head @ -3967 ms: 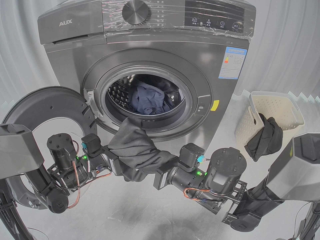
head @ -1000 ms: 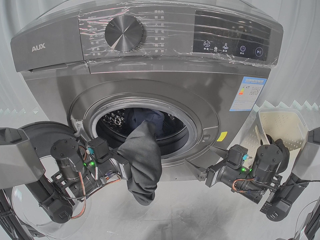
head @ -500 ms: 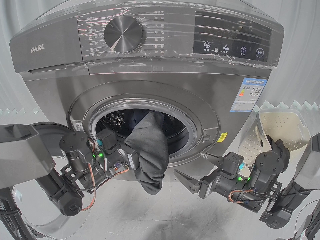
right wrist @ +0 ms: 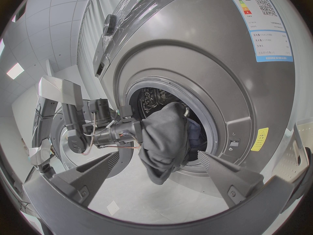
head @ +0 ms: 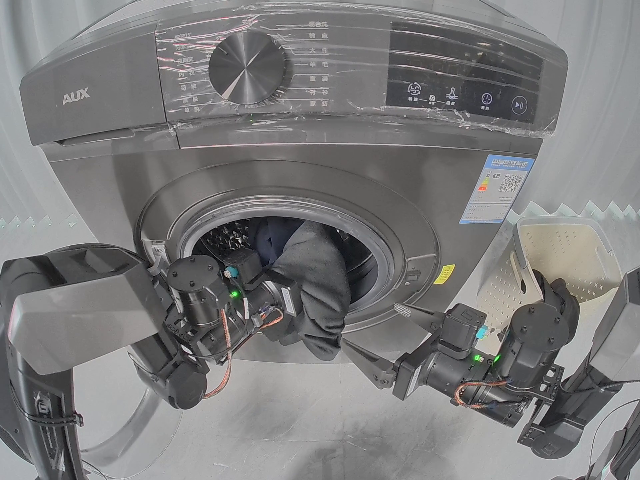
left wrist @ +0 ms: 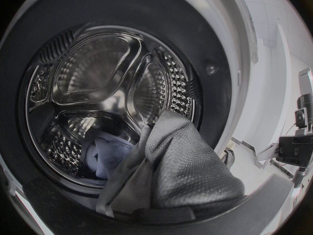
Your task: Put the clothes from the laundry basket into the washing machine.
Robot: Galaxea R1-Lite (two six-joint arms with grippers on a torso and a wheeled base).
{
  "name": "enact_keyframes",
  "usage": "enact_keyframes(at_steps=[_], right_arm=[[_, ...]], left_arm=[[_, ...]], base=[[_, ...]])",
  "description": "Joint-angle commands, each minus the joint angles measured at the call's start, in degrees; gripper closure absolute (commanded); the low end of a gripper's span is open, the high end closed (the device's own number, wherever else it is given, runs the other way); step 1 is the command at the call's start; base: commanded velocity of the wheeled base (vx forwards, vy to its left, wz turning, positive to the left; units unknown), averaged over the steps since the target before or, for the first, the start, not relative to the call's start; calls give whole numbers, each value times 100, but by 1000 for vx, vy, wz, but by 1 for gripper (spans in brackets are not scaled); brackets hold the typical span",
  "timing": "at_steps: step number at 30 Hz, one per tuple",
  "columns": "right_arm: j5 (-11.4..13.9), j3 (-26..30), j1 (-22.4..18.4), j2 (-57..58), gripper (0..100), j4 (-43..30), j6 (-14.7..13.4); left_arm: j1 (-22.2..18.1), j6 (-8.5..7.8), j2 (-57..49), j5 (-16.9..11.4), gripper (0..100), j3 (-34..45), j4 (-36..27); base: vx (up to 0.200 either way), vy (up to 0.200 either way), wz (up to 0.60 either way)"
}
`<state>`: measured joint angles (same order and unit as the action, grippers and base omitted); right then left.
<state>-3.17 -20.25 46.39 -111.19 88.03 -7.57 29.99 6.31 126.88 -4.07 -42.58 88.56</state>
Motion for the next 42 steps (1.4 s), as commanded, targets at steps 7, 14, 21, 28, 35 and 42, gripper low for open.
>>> enact_keyframes(at_steps=[7, 14, 21, 28, 35, 42], right_arm=[[36, -287, 28, 1, 0, 13, -16], [27, -295, 37, 106, 0, 13, 1], [27, -287, 116, 62, 0, 13, -25], [-8, -269, 266, 62, 0, 4, -34], [-17, -278, 266, 71, 0, 13, -43], [-17, -295, 239, 89, 0, 13, -69]], left_arm=[[-186, 80, 961, 302, 100, -1349, -32], [-257, 80, 988, 302, 100, -1490, -41], [-318, 89, 944, 310, 100, -1446, -111], [-397, 151, 935, 442, 100, -1516, -261], [-556, 379, 803, 548, 100, -1648, -384], [-450, 520, 874, 680, 100, -1938, -516]], base=[[0, 0, 0], [0, 0, 0], [0, 0, 0], [0, 0, 0], [0, 0, 0], [0, 0, 0]])
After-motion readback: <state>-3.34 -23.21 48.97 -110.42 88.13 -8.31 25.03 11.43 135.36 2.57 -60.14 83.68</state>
